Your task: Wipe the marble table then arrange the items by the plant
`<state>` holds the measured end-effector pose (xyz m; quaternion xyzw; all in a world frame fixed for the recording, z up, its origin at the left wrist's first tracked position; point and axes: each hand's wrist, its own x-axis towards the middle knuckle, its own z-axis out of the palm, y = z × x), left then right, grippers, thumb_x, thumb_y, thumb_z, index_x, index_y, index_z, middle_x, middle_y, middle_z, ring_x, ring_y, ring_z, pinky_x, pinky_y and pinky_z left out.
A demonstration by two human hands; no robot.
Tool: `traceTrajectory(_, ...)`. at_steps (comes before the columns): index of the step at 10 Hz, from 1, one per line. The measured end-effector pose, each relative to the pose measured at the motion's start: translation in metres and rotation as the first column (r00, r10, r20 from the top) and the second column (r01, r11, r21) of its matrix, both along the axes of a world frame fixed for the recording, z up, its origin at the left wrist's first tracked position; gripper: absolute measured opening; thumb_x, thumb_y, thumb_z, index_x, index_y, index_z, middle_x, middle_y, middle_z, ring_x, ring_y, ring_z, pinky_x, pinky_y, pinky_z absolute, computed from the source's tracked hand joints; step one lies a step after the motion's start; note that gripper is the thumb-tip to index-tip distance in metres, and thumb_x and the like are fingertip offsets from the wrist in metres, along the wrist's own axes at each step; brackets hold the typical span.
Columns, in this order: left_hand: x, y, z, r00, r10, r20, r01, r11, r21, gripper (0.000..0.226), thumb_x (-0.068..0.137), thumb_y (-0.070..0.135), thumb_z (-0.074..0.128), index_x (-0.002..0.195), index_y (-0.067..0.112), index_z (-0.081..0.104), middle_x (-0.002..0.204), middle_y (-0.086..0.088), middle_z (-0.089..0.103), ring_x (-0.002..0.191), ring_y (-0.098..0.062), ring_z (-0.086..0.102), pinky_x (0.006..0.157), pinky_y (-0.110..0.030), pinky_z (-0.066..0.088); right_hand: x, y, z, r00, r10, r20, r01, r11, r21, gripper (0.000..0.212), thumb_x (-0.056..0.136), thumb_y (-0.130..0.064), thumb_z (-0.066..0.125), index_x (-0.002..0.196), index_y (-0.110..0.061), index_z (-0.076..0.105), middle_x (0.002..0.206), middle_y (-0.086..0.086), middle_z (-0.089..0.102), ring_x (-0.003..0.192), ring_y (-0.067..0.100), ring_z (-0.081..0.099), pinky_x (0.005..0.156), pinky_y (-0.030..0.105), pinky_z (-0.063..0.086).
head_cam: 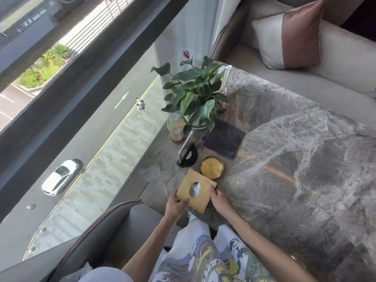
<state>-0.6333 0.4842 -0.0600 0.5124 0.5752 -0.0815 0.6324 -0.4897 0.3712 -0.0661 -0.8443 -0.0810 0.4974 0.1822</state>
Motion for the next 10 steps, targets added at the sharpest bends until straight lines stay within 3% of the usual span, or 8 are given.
traceTrajectory(3, 0.007, -0.003, 0.003, 0.997, -0.022, -0.07, 0.026, 0.998, 0.06, 0.051, 0.087, 0.015, 0.062, 0.134, 0.014, 0.041, 0.121, -0.008, 0.058, 0.107, -0.023, 0.057, 0.09, -0.038, 0.051, 0.005, 0.0, -0.002, 0.995, -0.045, -0.087, 0.046, 0.999, 0.012, 0.073, 0.095, -0.066, 0.024, 0.144, -0.014, 0.04, 0.146, 0.014, 0.047, 0.135, 0.034, 0.042, 0.113, 0.046, 0.031)
traceTrajectory(4, 0.01, -0.003, 0.007, 0.994, -0.032, -0.105, 0.042, 0.995, 0.095, 0.055, 0.087, 0.015, 0.062, 0.136, 0.012, 0.039, 0.124, -0.009, 0.055, 0.108, -0.024, 0.056, 0.085, -0.036, 0.051, 0.008, 0.002, -0.001, 0.991, -0.073, -0.111, 0.078, 0.996, 0.042, 0.071, 0.095, -0.062, 0.031, 0.149, -0.015, 0.031, 0.149, 0.012, 0.043, 0.138, 0.032, 0.039, 0.114, 0.045, 0.032)
traceTrajectory(5, 0.013, -0.006, 0.009, 0.989, -0.067, -0.134, 0.09, 0.98, 0.175, 0.057, 0.087, 0.015, 0.061, 0.138, 0.01, 0.036, 0.126, -0.011, 0.054, 0.109, -0.026, 0.055, 0.086, -0.038, 0.05, 0.006, 0.002, 0.004, 0.999, -0.049, -0.025, 0.051, 0.994, 0.101, 0.075, 0.093, -0.056, 0.044, 0.154, -0.024, 0.014, 0.153, 0.007, 0.04, 0.139, 0.03, 0.038, 0.113, 0.044, 0.033)
traceTrajectory(8, 0.016, -0.009, 0.022, 0.986, -0.113, -0.124, 0.139, 0.962, 0.234, 0.05, 0.085, 0.011, 0.059, 0.132, 0.008, 0.044, 0.122, -0.011, 0.059, 0.103, -0.023, 0.056, 0.085, -0.035, 0.047, 0.006, -0.002, 0.009, 0.999, -0.03, -0.028, 0.034, 0.986, 0.16, 0.071, 0.095, -0.046, 0.051, 0.154, -0.027, 0.016, 0.154, 0.007, 0.037, 0.139, 0.03, 0.039, 0.11, 0.042, 0.035)
traceTrajectory(9, 0.016, -0.011, 0.019, 0.979, -0.145, -0.14, 0.182, 0.934, 0.307, 0.053, 0.082, 0.01, 0.056, 0.132, 0.008, 0.042, 0.122, -0.01, 0.057, 0.109, -0.028, 0.055, 0.085, -0.036, 0.045, 0.007, -0.004, 0.01, 0.997, -0.032, -0.075, 0.044, 0.986, 0.164, 0.073, 0.093, -0.048, 0.05, 0.154, -0.03, 0.014, 0.155, 0.005, 0.037, 0.139, 0.029, 0.039, 0.11, 0.042, 0.034)
traceTrajectory(10, 0.026, -0.021, 0.022, 0.964, -0.203, -0.175, 0.266, 0.799, 0.54, 0.043, 0.085, 0.018, 0.051, 0.127, 0.013, 0.04, 0.124, -0.009, 0.049, 0.116, -0.031, 0.047, 0.096, -0.047, 0.043, 0.017, -0.013, 0.011, 0.998, 0.006, -0.059, 0.006, 0.98, 0.199, 0.072, 0.089, -0.059, 0.046, 0.152, -0.035, 0.019, 0.154, 0.0, 0.039, 0.139, 0.026, 0.039, 0.111, 0.043, 0.033)
